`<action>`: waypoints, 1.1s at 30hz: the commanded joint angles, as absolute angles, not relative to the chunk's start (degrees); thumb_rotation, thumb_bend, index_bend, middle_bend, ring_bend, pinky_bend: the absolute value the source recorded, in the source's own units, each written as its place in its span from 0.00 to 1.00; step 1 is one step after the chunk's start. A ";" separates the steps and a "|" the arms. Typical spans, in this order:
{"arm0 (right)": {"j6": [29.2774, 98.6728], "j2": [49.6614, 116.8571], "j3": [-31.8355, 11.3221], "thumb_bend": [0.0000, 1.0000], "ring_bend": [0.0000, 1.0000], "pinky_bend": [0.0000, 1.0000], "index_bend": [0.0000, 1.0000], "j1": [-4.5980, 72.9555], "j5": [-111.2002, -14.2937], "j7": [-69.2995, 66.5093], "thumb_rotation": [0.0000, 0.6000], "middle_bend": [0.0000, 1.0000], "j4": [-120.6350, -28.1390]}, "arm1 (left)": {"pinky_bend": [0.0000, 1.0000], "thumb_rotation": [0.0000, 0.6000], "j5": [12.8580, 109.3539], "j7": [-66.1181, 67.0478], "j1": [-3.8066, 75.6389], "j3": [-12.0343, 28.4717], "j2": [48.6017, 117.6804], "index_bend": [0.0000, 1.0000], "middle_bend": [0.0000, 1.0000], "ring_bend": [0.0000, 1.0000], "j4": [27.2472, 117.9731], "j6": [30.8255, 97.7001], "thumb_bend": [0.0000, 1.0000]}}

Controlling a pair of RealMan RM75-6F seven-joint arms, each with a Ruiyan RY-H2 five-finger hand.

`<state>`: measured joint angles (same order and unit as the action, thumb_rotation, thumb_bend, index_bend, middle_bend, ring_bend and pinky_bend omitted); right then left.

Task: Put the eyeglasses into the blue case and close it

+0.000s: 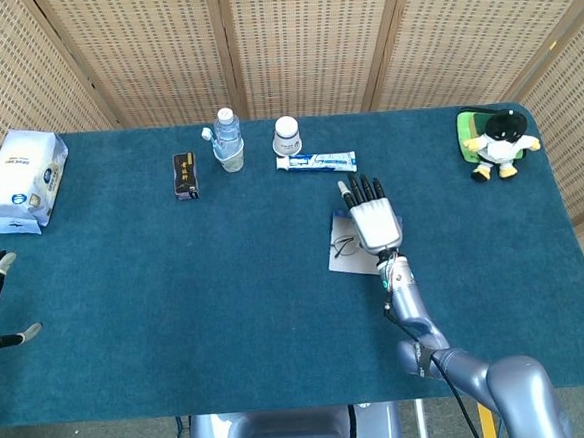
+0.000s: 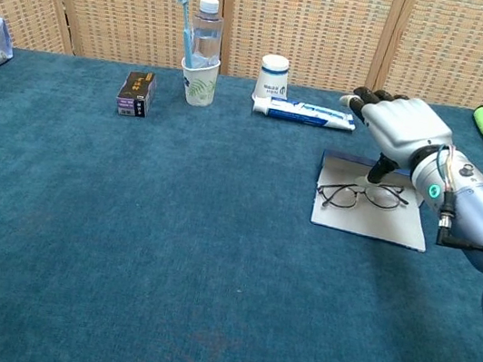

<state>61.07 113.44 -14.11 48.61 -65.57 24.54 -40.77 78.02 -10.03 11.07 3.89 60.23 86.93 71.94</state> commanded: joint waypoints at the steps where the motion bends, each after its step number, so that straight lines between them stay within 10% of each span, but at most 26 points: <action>1: 60.58 113.91 -14.29 0.13 0.00 0.12 0.03 48.71 -65.62 24.83 1.00 0.00 -40.07 | 0.00 1.00 78.04 -10.05 11.07 3.89 60.21 0.00 0.00 0.00 86.96 71.97 0.00; 14: 64.58 108.42 -15.49 0.10 0.00 0.12 0.03 48.01 -69.18 23.16 1.00 0.00 -48.46 | 0.00 1.00 77.97 -10.23 11.14 3.88 60.19 0.00 0.00 0.00 86.80 71.72 0.00; 33: 51.27 101.06 -15.33 0.00 0.00 0.12 0.00 49.54 -58.49 35.75 1.00 0.00 -62.11 | 0.00 1.00 76.56 -11.02 11.69 4.40 60.15 0.00 0.00 0.00 85.97 70.21 0.00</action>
<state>51.72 100.50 -15.20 49.10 -59.09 35.64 -63.03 76.58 -11.01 11.68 4.38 60.16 85.98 70.22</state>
